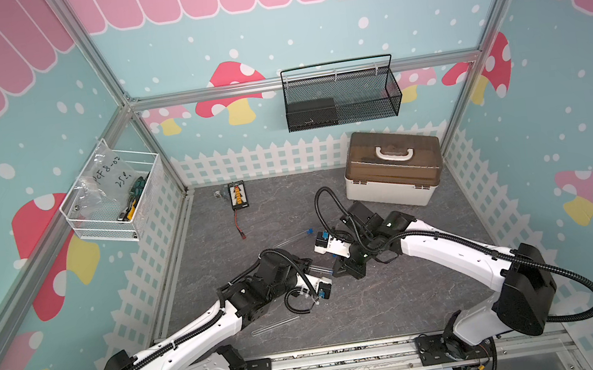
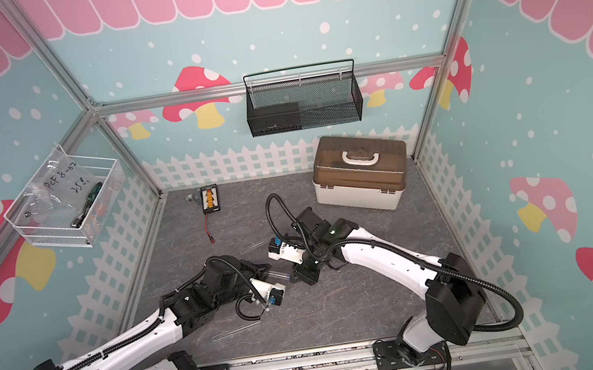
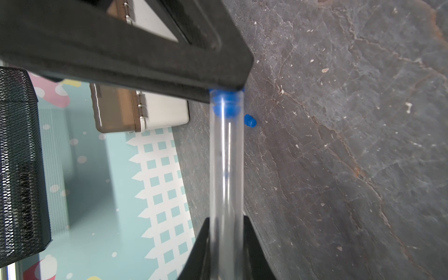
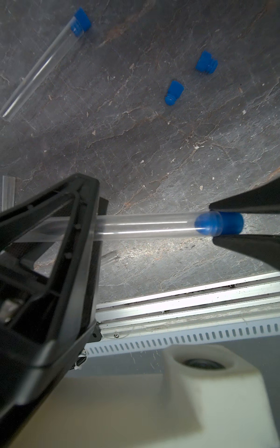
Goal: Insert stoppers into test tubes
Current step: Insert the stopper into the test tube.
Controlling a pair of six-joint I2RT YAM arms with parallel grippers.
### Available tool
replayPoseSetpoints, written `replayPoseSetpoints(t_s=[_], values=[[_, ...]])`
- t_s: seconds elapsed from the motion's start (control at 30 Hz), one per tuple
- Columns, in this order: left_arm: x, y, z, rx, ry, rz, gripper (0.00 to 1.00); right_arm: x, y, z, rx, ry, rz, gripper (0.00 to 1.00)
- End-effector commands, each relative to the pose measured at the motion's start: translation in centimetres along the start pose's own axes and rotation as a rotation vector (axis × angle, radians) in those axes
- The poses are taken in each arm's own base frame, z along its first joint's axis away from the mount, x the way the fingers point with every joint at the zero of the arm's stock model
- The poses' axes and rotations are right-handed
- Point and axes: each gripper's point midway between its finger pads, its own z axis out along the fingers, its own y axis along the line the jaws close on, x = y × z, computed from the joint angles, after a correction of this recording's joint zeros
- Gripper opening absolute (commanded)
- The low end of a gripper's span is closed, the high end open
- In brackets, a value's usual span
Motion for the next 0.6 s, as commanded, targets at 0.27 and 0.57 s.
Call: replayPoseSetpoints(t_s=[0.27, 0.57], values=[[-6.4, -2.9, -0.9, 0.086, -0.276, 0.098, 0.0, -7.6, -2.8, -5.9, 0.204, -0.445, -0.13, 0.31], [-5.5, -1.1, -1.1, 0.114, -0.199, -0.338, 0.0, -4.0, -5.9, -8.5, 0.406, -0.467, 0.092, 0.33]])
